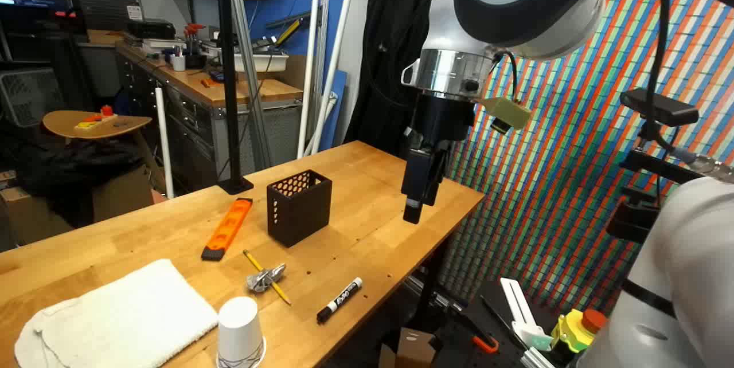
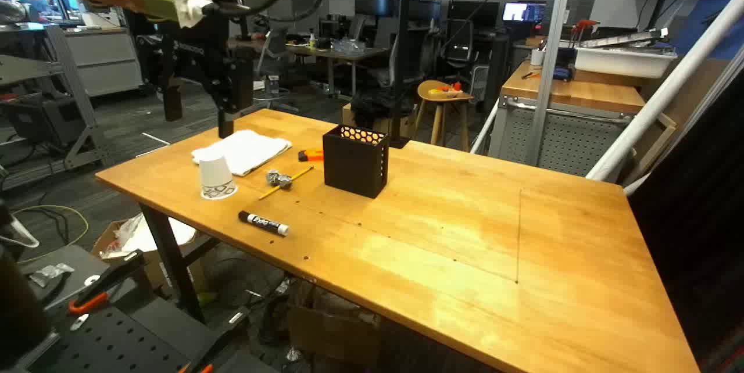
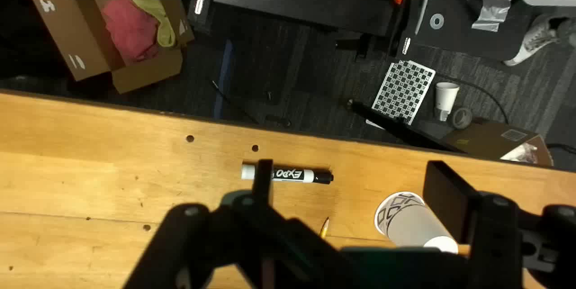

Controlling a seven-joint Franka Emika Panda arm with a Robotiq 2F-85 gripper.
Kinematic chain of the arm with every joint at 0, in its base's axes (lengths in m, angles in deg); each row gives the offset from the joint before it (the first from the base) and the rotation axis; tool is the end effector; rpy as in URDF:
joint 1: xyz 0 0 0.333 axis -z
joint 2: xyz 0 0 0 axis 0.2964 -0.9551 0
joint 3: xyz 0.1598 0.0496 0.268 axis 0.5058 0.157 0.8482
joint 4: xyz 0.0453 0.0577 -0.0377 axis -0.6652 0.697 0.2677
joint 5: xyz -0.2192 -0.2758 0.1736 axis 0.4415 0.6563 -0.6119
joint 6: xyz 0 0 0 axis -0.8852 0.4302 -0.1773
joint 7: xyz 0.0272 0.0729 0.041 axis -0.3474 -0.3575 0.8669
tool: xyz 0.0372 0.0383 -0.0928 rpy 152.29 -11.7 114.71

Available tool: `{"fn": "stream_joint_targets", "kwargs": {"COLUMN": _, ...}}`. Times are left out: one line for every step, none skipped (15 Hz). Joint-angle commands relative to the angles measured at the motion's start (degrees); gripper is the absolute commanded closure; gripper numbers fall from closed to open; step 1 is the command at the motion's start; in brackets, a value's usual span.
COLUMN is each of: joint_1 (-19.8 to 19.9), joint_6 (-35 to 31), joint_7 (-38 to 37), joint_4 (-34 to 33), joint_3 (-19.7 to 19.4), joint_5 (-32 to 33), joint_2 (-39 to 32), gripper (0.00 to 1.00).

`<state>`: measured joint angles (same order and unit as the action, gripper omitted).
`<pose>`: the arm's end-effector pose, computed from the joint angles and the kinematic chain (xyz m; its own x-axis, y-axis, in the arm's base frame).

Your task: Pick up the cloth from the table and put it in the box

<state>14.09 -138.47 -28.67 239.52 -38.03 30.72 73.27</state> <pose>0.3084 -0.0174 0.3940 0.9724 0.2298 -0.0416 0.2223 -0.9655 -0.1359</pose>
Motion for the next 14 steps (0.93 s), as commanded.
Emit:
{"fn": "stream_joint_targets", "kwargs": {"joint_1": 0.38, "joint_6": 0.12, "joint_7": 0.20, "joint_4": -0.10, "joint_3": 0.39, "joint_5": -0.27, "joint_2": -0.03, "gripper": 0.13}}
{"fn": "stream_joint_targets", "kwargs": {"joint_1": 0.37, "joint_6": 0.12, "joint_7": 0.20, "joint_4": -0.13, "joint_3": 0.39, "joint_5": -0.27, "joint_2": -0.03, "gripper": 0.13}}
{"fn": "stream_joint_targets", "kwargs": {"joint_1": 0.37, "joint_6": 0.12, "joint_7": 0.20, "joint_4": -0.15, "joint_3": 0.39, "joint_5": -0.27, "joint_2": -0.03, "gripper": 0.13}}
{"fn": "stream_joint_targets", "kwargs": {"joint_1": 0.37, "joint_6": 0.12, "joint_7": 0.20, "joint_4": -0.16, "joint_3": 0.39, "joint_5": -0.27, "joint_2": -0.03, "gripper": 0.13}}
{"fn": "stream_joint_targets", "kwargs": {"joint_1": 0.37, "joint_6": 0.12, "joint_7": 0.20, "joint_4": -0.17, "joint_3": 0.39, "joint_5": -0.27, "joint_2": -0.03, "gripper": 0.13}}
{"fn": "stream_joint_targets", "kwargs": {"joint_1": 0.38, "joint_6": 0.12, "joint_7": 0.20, "joint_4": -0.18, "joint_3": 0.39, "joint_5": -0.27, "joint_2": -0.03, "gripper": 0.13}}
{"fn": "stream_joint_targets", "kwargs": {"joint_1": 0.38, "joint_6": 0.12, "joint_7": 0.20, "joint_4": -0.19, "joint_3": 0.39, "joint_5": -0.27, "joint_2": -0.03, "gripper": 0.13}}
{"fn": "stream_joint_targets", "kwargs": {"joint_1": 0.38, "joint_6": 0.13, "joint_7": 0.20, "joint_4": -0.20, "joint_3": 0.39, "joint_5": -0.27, "joint_2": -0.04, "gripper": 0.13}}
{"fn": "stream_joint_targets", "kwargs": {"joint_1": -0.24, "joint_6": 0.13, "joint_7": 0.16, "joint_4": -0.66, "joint_3": 0.89, "joint_5": -0.41, "joint_2": -0.59, "gripper": 0.03}}
{"fn": "stream_joint_targets", "kwargs": {"joint_1": -0.73, "joint_6": 0.09, "joint_7": 0.15, "joint_4": -1.09, "joint_3": 1.34, "joint_5": -0.52, "joint_2": -1.14, "gripper": 0.03}}
{"fn": "stream_joint_targets", "kwargs": {"joint_1": -1.29, "joint_6": -0.16, "joint_7": -0.06, "joint_4": -1.75, "joint_3": 2.08, "joint_5": -0.57, "joint_2": -2.06, "gripper": 0.00}}
{"fn": "stream_joint_targets", "kwargs": {"joint_1": -2.12, "joint_6": -0.52, "joint_7": -0.10, "joint_4": -2.72, "joint_3": 2.89, "joint_5": -0.71, "joint_2": -3.40, "gripper": 0.00}}
{"fn": "stream_joint_targets", "kwargs": {"joint_1": -2.84, "joint_6": -0.88, "joint_7": -0.07, "joint_4": -3.61, "joint_3": 3.59, "joint_5": -0.79, "joint_2": -4.55, "gripper": 0.00}}
{"fn": "stream_joint_targets", "kwargs": {"joint_1": -3.79, "joint_6": -1.37, "joint_7": -0.14, "joint_4": -4.91, "joint_3": 4.62, "joint_5": -0.79, "joint_2": -6.23, "gripper": 0.00}}
